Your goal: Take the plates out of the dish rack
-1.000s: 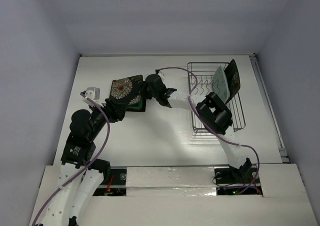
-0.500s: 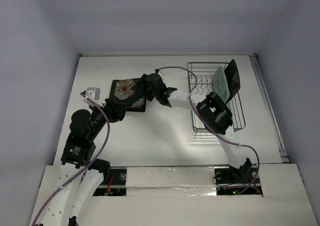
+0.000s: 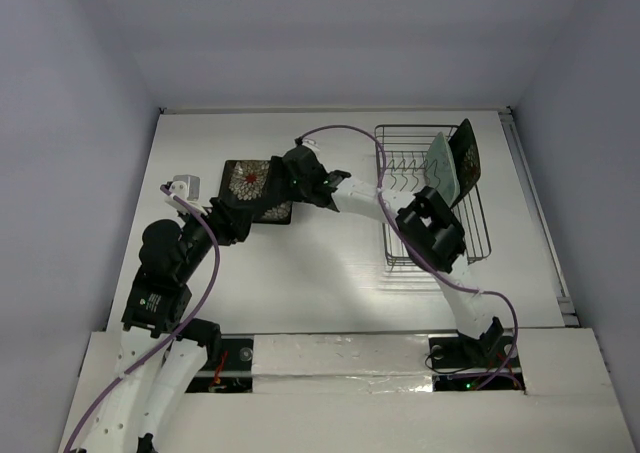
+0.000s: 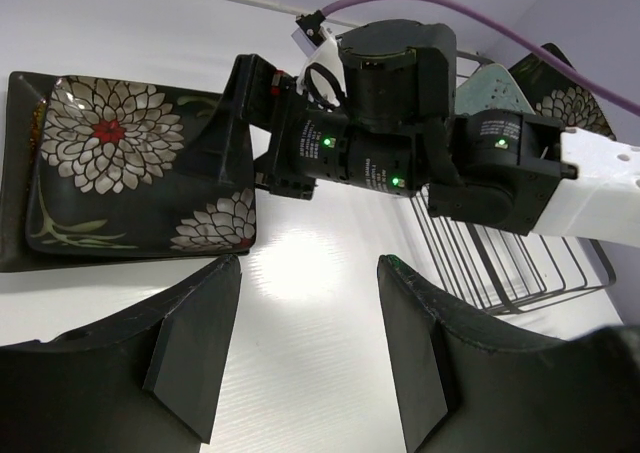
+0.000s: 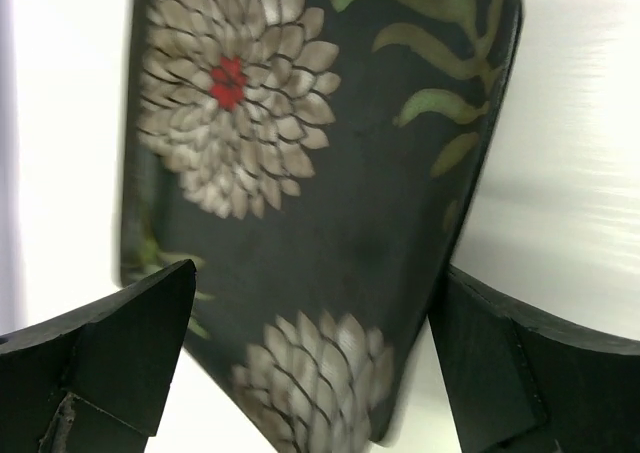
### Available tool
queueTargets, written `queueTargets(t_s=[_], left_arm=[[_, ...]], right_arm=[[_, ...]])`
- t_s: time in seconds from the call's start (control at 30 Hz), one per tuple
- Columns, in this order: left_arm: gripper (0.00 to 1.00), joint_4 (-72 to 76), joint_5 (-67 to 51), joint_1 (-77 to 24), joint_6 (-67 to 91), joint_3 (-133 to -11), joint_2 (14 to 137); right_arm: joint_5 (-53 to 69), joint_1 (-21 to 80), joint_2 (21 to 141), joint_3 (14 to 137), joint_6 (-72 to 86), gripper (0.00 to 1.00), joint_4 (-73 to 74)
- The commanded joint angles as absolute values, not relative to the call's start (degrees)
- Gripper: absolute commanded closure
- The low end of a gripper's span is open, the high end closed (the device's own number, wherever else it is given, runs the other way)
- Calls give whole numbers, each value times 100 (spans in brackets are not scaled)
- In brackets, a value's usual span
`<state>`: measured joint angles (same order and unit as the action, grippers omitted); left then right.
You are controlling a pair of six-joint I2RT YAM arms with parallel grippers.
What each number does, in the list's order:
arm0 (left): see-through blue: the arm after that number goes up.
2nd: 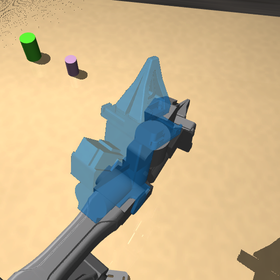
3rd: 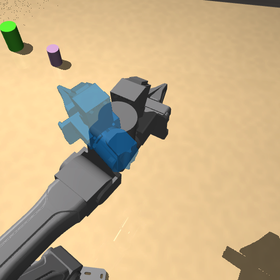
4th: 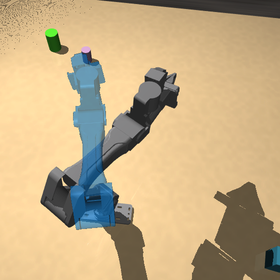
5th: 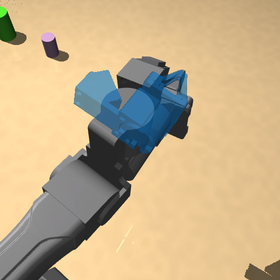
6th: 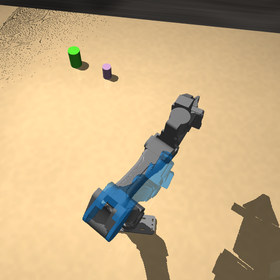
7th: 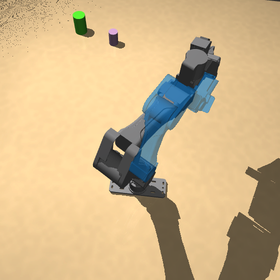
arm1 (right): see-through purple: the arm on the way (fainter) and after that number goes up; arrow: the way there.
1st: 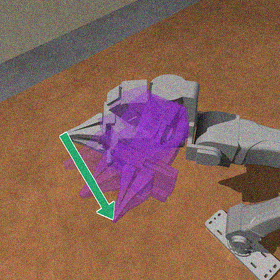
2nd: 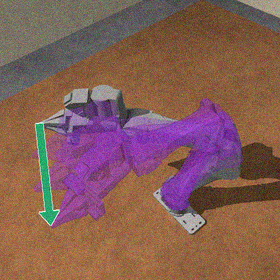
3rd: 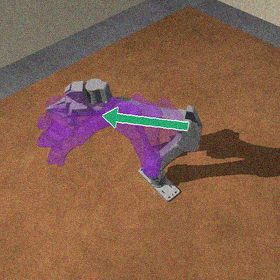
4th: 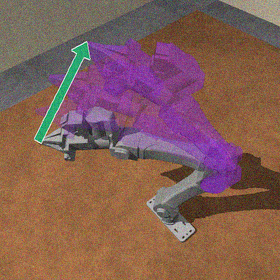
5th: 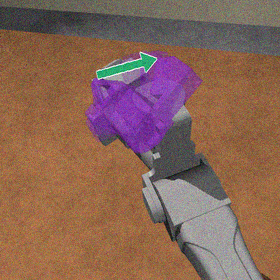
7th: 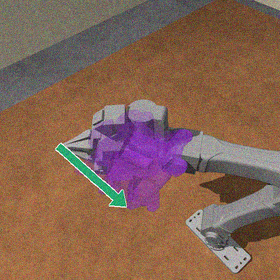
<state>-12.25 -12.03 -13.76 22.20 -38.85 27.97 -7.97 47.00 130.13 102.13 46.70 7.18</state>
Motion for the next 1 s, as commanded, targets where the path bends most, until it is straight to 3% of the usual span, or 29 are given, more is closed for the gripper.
queueTargets(t_s=[0.0,0.2,0.27,0.33,0.37,0.4,0.43,0.63,0.77,0.83,0.9,0.97], left_arm=[[47,-940,-1266,-1345,2250,-3832,2716],[47,-941,-1248,-1345,2250,-3841,2681],[47,-949,-1248,-1345,2250,-3841,2663],[47,-949,-1230,-1345,2250,-3841,2663],[47,-949,-1230,-1345,2250,-3841,2654],[47,-958,-1213,-1345,2250,-3850,2654],[47,-949,-1213,-1345,2250,-3841,2654],[48,-940,-1257,-1345,2233,-3841,2628],[64,-914,-1318,-1345,2233,-3832,2663],[70,-914,-1318,-1345,2232,-3841,2698],[75,-923,-1310,-1345,2215,-3841,2724],[76,-932,-1292,-1345,2224,-3850,2760]], right_arm=[[-1107,4693,12604,10520,3633,0,1555],[-1467,4693,12208,10748,2585,1,2617],[-1678,4693,11938,10758,2453,7,2890],[-1985,4693,11525,10320,2338,31,2796],[-2082,4632,11270,10118,2303,53,2673],[-2327,4536,10763,9742,2216,87,2654],[-2451,4466,10497,9564,2163,99,2663],[-3260,3317,8539,8518,1627,100,3190],[-3358,2499,7894,8244,1240,100,3593],[-3305,2312,7892,8323,1161,82,3805],[-3339,2093,8094,8490,1029,52,4077],[-3253,1926,8252,8578,967,44,4192]])
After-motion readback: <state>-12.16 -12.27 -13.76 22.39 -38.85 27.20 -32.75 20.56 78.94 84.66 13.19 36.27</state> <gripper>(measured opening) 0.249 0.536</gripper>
